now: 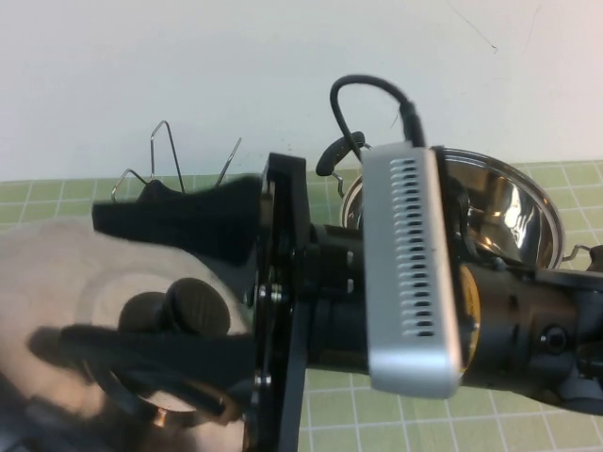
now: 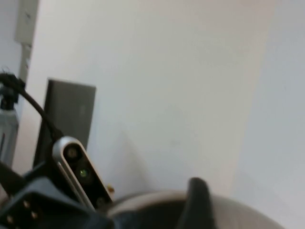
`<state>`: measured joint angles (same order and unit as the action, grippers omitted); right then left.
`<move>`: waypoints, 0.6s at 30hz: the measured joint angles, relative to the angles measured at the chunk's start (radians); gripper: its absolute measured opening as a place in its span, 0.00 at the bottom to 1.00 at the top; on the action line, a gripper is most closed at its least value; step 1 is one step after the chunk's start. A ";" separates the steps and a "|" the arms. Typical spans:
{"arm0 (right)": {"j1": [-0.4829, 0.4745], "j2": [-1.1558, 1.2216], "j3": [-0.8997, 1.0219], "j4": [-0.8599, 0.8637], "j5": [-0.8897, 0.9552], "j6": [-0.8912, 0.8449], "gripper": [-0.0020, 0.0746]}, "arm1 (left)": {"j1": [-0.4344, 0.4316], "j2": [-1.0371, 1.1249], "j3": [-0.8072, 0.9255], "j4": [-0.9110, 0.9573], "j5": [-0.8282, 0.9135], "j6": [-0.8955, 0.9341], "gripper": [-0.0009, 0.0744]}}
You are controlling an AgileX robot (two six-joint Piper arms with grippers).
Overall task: Put pot lid on rack
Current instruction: Hand over the pot lid
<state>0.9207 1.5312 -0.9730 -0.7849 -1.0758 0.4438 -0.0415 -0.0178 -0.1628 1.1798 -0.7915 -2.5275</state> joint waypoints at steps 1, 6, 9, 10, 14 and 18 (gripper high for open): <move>0.000 0.000 -0.008 0.002 -0.015 -0.002 0.69 | 0.000 0.000 -0.016 0.038 0.012 0.000 0.05; 0.002 -0.012 -0.061 -0.004 -0.030 -0.018 0.84 | 0.000 0.019 -0.149 0.237 0.071 -0.048 0.05; 0.002 -0.046 -0.099 -0.024 -0.028 -0.022 0.82 | 0.000 0.082 -0.217 0.359 0.056 -0.069 0.05; 0.002 -0.063 -0.111 -0.035 -0.019 -0.025 0.81 | 0.000 0.113 -0.236 0.391 0.049 -0.073 0.05; 0.002 -0.148 -0.135 -0.102 0.077 -0.051 0.63 | 0.000 0.255 -0.348 0.555 0.012 -0.063 0.04; 0.002 -0.282 -0.136 -0.256 0.318 -0.054 0.24 | 0.000 0.433 -0.442 0.596 0.003 0.032 0.04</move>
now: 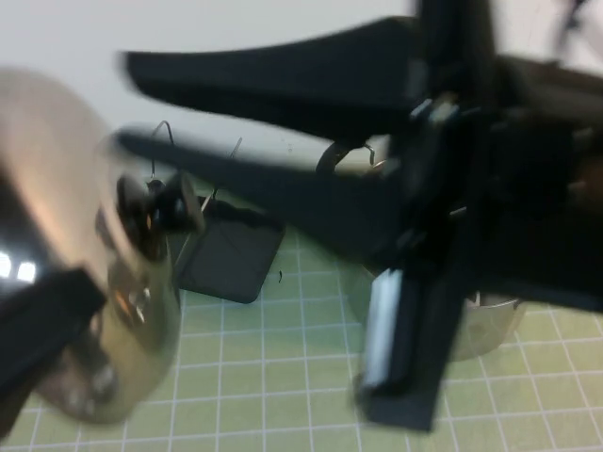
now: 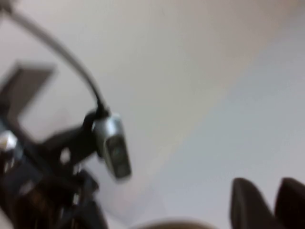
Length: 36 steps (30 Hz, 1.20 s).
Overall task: Put pot lid on rack
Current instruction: Hand over the pot lid, then place the pot lid on the pot rack
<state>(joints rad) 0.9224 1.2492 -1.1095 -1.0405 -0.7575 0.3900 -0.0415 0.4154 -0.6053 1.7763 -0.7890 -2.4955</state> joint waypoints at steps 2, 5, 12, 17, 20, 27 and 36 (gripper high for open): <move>0.000 -0.060 0.000 -0.098 0.142 0.054 0.12 | 0.000 0.100 -0.043 0.004 0.000 0.083 0.04; 0.000 -0.146 0.000 -0.300 0.328 0.265 0.06 | 0.000 0.237 -0.115 0.006 0.015 0.248 0.04; 0.000 -0.324 0.013 -0.686 0.346 0.702 0.03 | 0.000 0.555 -0.242 0.010 0.060 0.492 0.04; 0.000 -0.409 0.086 -0.709 0.350 0.738 0.03 | 0.000 0.760 -0.259 0.012 0.065 0.551 0.04; 0.000 -0.451 0.148 -0.713 0.368 0.742 0.03 | 0.000 0.831 -0.261 0.016 0.076 0.607 0.04; 0.000 -0.489 0.228 -0.715 0.372 0.755 0.03 | 0.000 0.877 -0.326 0.016 0.067 0.608 0.04; 0.000 -0.493 0.240 -0.718 0.372 0.776 0.03 | 0.000 0.877 -0.442 0.016 -0.182 0.486 0.04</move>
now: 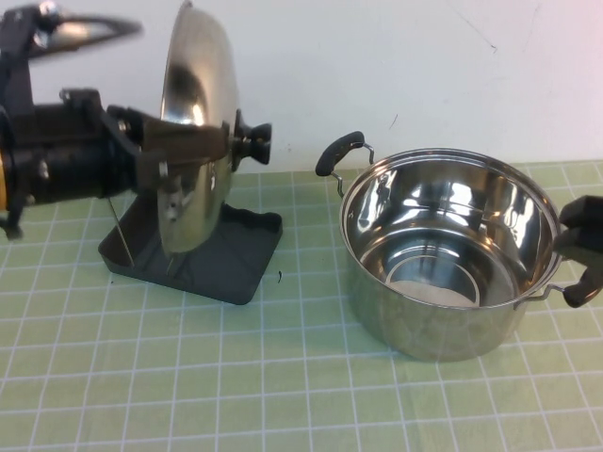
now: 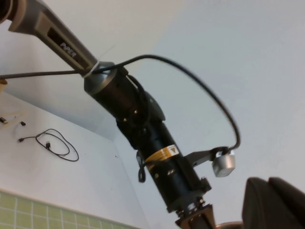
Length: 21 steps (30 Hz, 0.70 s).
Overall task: Put pot lid on rack
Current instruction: Place the pot lid on the pot rack
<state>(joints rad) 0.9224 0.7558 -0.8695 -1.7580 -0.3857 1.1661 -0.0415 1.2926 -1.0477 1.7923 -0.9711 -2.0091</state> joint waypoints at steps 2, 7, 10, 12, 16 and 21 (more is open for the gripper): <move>0.000 0.000 0.000 -0.002 -0.004 0.002 0.03 | 0.011 0.008 -0.034 0.000 -0.046 -0.056 0.04; 0.000 0.000 0.000 -0.004 -0.031 0.014 0.03 | 0.098 0.079 -0.168 0.000 -0.226 -0.219 0.04; 0.000 0.000 0.000 -0.004 -0.053 0.015 0.03 | 0.149 0.124 -0.253 0.000 -0.241 -0.302 0.04; 0.000 0.000 0.000 -0.005 -0.062 0.015 0.03 | 0.179 0.145 -0.295 0.000 -0.241 -0.320 0.04; 0.000 0.000 0.000 -0.005 -0.076 0.015 0.03 | 0.226 0.181 -0.360 0.000 -0.246 -0.330 0.04; 0.000 0.000 0.000 -0.007 -0.080 0.015 0.03 | 0.232 0.235 -0.377 0.000 -0.254 -0.296 0.04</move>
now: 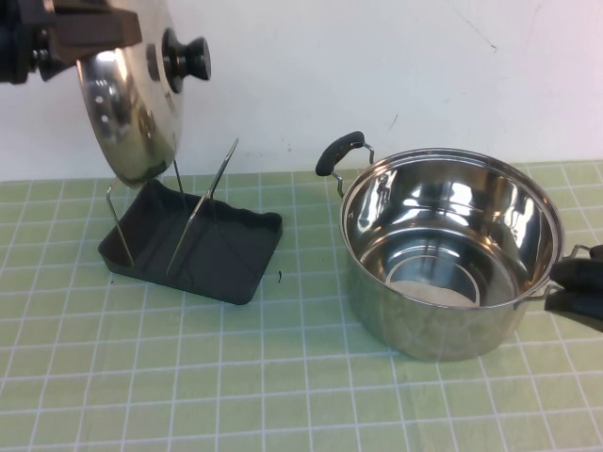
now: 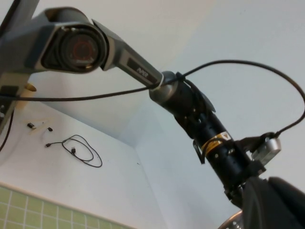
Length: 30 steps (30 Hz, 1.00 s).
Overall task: Put pot lid on rack
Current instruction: Place the pot lid on the pot rack
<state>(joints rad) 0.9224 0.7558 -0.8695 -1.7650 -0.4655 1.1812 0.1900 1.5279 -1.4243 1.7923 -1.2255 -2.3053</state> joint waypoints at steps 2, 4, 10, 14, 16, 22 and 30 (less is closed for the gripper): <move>0.000 0.000 0.000 0.000 0.000 0.000 0.03 | 0.000 0.028 0.000 0.000 0.000 0.020 0.04; 0.000 0.000 0.007 0.000 0.000 0.000 0.03 | 0.000 0.064 0.000 0.000 0.000 0.055 0.04; 0.000 0.000 0.053 -0.001 0.000 0.000 0.03 | 0.000 0.157 0.000 0.000 0.008 0.149 0.04; 0.000 0.000 0.076 -0.004 -0.002 0.000 0.03 | 0.000 0.165 0.023 0.000 0.011 0.257 0.04; 0.000 0.000 0.080 -0.004 -0.002 0.000 0.03 | 0.000 0.165 0.047 0.000 0.011 0.310 0.04; 0.000 0.000 0.080 -0.004 -0.002 -0.004 0.03 | 0.000 0.165 0.130 0.000 0.017 0.436 0.04; 0.000 0.000 0.080 -0.004 -0.002 -0.047 0.03 | -0.020 0.150 0.220 0.000 0.035 0.641 0.04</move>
<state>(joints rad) 0.9224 0.7558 -0.7891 -1.7694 -0.4678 1.1339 0.1700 1.6775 -1.2040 1.7923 -1.1903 -1.6641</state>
